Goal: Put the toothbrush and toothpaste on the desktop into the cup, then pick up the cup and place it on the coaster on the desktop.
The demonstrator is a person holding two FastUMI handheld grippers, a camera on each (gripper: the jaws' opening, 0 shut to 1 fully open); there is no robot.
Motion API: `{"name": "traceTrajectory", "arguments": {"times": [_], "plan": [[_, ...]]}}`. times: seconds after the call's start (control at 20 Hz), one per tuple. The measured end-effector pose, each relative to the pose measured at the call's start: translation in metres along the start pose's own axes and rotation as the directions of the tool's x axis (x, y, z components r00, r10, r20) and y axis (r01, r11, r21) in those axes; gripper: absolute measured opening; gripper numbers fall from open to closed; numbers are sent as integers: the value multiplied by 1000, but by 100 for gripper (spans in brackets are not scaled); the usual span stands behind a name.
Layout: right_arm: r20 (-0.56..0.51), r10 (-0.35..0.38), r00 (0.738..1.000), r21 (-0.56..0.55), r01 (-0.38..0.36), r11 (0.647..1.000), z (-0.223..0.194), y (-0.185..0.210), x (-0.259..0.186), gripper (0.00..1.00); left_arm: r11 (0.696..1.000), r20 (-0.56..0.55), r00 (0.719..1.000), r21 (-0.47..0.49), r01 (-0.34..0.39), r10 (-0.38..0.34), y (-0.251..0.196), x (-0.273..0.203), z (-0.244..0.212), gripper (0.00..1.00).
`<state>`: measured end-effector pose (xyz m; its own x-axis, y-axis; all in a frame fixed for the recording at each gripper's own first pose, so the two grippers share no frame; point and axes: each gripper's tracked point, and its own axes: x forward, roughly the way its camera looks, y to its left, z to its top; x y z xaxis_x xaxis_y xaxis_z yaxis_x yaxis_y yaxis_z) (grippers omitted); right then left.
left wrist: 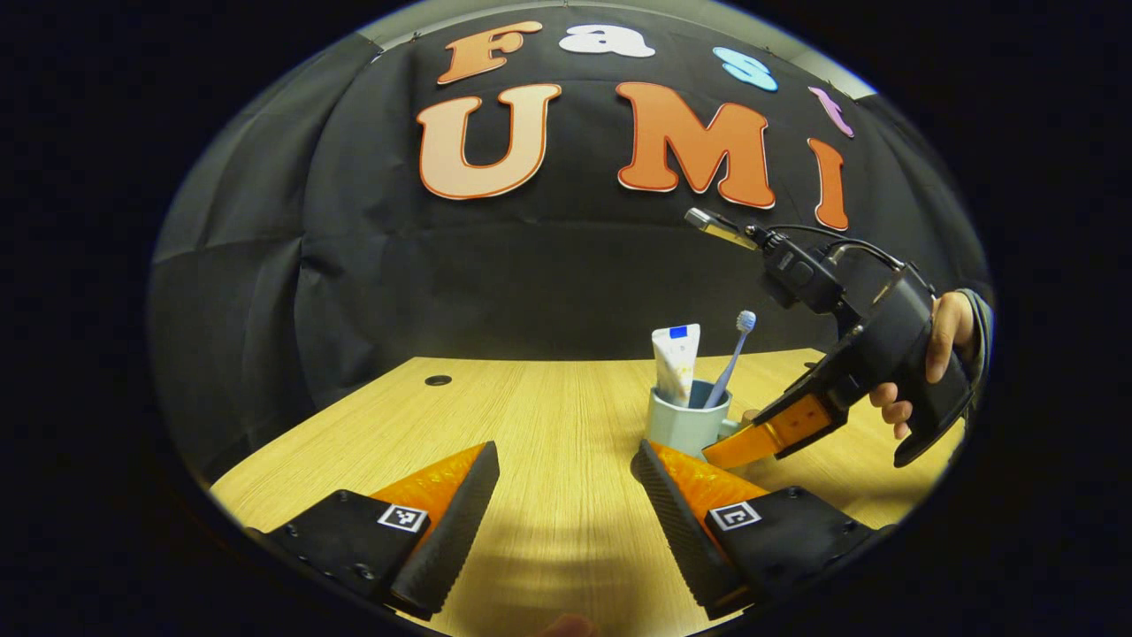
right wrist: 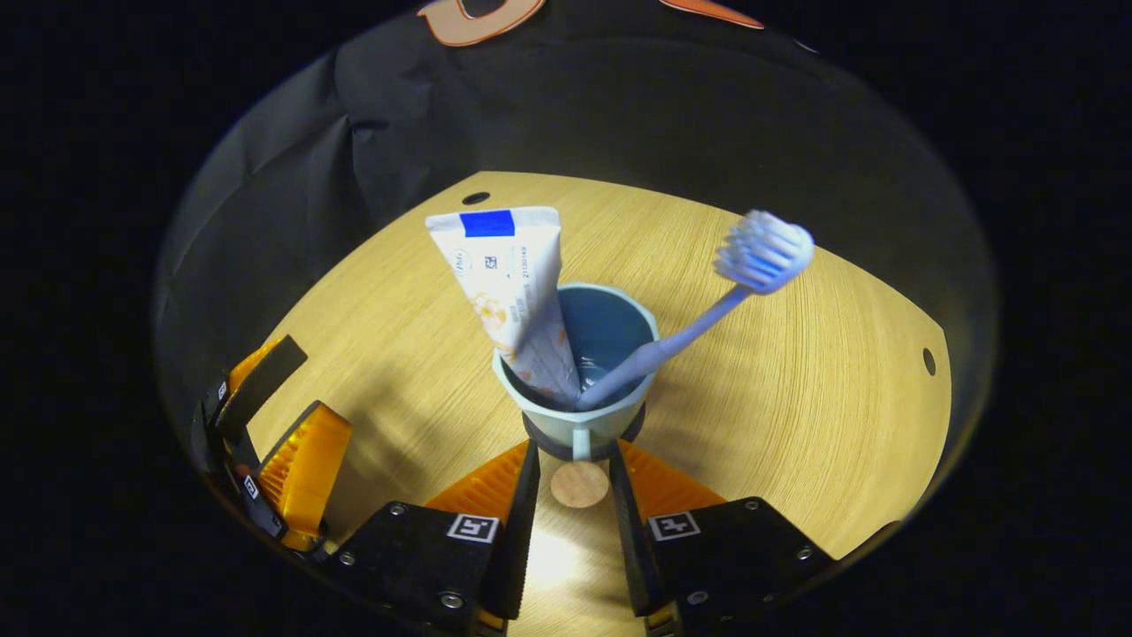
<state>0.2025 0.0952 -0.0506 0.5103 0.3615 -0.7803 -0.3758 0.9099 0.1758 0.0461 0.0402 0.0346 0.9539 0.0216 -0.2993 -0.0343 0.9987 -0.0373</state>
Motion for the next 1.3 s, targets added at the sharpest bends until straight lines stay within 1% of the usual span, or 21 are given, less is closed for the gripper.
{"name": "traceTrajectory", "arguments": {"times": [0.1, 0.15, 0.2, 0.25, 0.35, 0.4, 0.45, 0.5, 0.55, 0.6, 0.75, 0.95, 1.05, 1.1, 1.2, 1.25, 1.3], "plan": [[88, -16, 996, -15, 18, 1000, 6, -6, -3, 52, 1000, 22, 1000, 4, 4, -5, -2, 3, 5, 98], [122, -22, 992, -18, 24, 1000, 7, -10, -6, 59, 1000, 32, 999, 1, 11, -11, -4, 5, 8, 100], [155, -24, 988, -15, 27, 1000, 8, -12, -10, 55, 1000, 42, 999, -3, 17, -17, -7, 6, 9, 100], [194, -20, 981, -7, 22, 1000, 11, -14, -15, 64, 1000, 49, 999, -8, 23, -23, -10, 7, 11, 100], [272, -16, 962, 13, 13, 1000, 18, -18, -24, 69, 999, 58, 998, -12, 35, -34, -15, 8, 14, 99], [297, -23, 954, 28, 15, 999, 19, -22, -31, 71, 999, 63, 997, -13, 42, -41, -17, 9, 14, 99], [326, -36, 945, 38, 25, 999, 19, -27, -38, 75, 999, 72, 996, -12, 47, -46, -20, 9, 17, 99], [364, -66, 929, 44, 53, 998, 21, -35, -46, 72, 999, 79, 996, -11, 53, -52, -22, 10, 19, 100], [402, -95, 911, 44, 85, 995, 24, -45, -54, 77, 998, 87, 994, -10, 59, -58, -24, 11, 22, 100], [439, -119, 890, 47, 109, 993, 25, -53, -65, 77, 998, 95, 993, -13, 65, -64, -27, 12, 23, 99], [541, -147, 828, 52, 141, 989, 26, -66, -94, 79, 997, 118, 990, -23, 79, -76, -32, 15, 29, 100], [609, -242, 755, 65, 256, 964, 16, -96, -124, 82, 997, 153, 985, -14, 81, -78, -36, 20, 39, 100], [642, -267, 719, 71, 291, 954, 11, -102, -132, 83, 996, 172, 982, -15, 83, -79, -38, 21, 43, 100], [662, -277, 697, 75, 307, 949, 11, -104, -137, 83, 996, 184, 980, -17, 82, -78, -39, 22, 45, 100], [707, -313, 635, 101, 348, 932, 12, -114, -151, 83, 997, 205, 976, -17, 76, -71, -39, 24, 49, 100], [722, -329, 608, 114, 365, 924, 12, -119, -157, 84, 997, 213, 975, -20, 72, -66, -39, 25, 51, 100], [732, -345, 588, 129, 377, 917, 11, -122, -163, 84, 997, 220, 973, -22, 70, -63, -39, 24, 52, 100]]}}
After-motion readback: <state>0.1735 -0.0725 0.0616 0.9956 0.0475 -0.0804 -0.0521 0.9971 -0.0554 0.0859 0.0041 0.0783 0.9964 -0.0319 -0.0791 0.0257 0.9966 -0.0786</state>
